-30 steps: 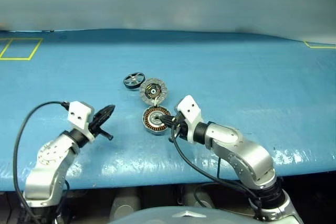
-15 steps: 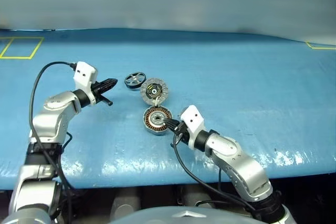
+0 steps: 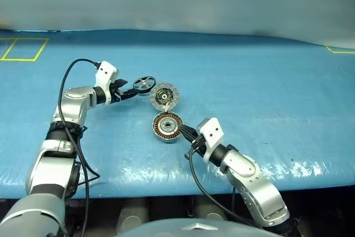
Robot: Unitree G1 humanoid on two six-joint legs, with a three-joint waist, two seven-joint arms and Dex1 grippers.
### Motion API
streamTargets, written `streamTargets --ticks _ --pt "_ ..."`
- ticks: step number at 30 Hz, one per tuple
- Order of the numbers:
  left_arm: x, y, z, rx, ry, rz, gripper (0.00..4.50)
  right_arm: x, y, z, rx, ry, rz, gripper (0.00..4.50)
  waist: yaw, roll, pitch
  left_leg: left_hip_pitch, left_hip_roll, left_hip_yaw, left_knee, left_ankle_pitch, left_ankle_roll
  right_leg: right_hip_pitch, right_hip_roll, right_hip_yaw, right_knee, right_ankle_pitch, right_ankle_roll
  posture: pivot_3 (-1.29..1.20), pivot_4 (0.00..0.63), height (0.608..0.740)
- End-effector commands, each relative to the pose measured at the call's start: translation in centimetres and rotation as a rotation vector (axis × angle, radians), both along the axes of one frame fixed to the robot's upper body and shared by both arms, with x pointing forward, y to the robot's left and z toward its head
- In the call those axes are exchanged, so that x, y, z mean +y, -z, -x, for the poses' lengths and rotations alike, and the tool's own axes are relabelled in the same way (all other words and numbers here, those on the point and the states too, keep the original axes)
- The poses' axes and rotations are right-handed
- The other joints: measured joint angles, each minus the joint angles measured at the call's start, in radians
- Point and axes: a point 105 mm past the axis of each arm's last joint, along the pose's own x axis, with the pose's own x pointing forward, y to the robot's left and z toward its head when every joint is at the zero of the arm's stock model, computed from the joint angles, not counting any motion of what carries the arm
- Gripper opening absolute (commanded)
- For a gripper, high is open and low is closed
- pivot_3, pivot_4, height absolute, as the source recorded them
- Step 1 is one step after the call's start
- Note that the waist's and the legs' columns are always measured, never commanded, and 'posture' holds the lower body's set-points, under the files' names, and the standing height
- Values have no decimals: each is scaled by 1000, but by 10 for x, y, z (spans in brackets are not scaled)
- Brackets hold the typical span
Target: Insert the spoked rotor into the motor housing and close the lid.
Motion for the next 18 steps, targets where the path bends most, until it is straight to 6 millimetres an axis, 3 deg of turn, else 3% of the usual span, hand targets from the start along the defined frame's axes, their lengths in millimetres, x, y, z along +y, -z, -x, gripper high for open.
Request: streamTargets --ticks 1,11,18 --pt "-2 -15 -9 -64 28 -30 4234 1 -5 2 -36 3 -19 0 1 0 0 0 0 0 0 0 0 0 0 0 0 0 0 0 150 740" --pt "-5 -18 -28 -139 -7 -113 4234 1 -2 3 -29 25 -21 0 5 0 0 -1 0 0 2 0 0 0 0 0 0 1 1 0 150 740" --pt "-14 -10 -32 -152 3 -172 4234 1 0 3 -25 44 -19 0 8 0 0 -1 0 0 3 0 0 1 0 0 0 1 2 0 150 740"
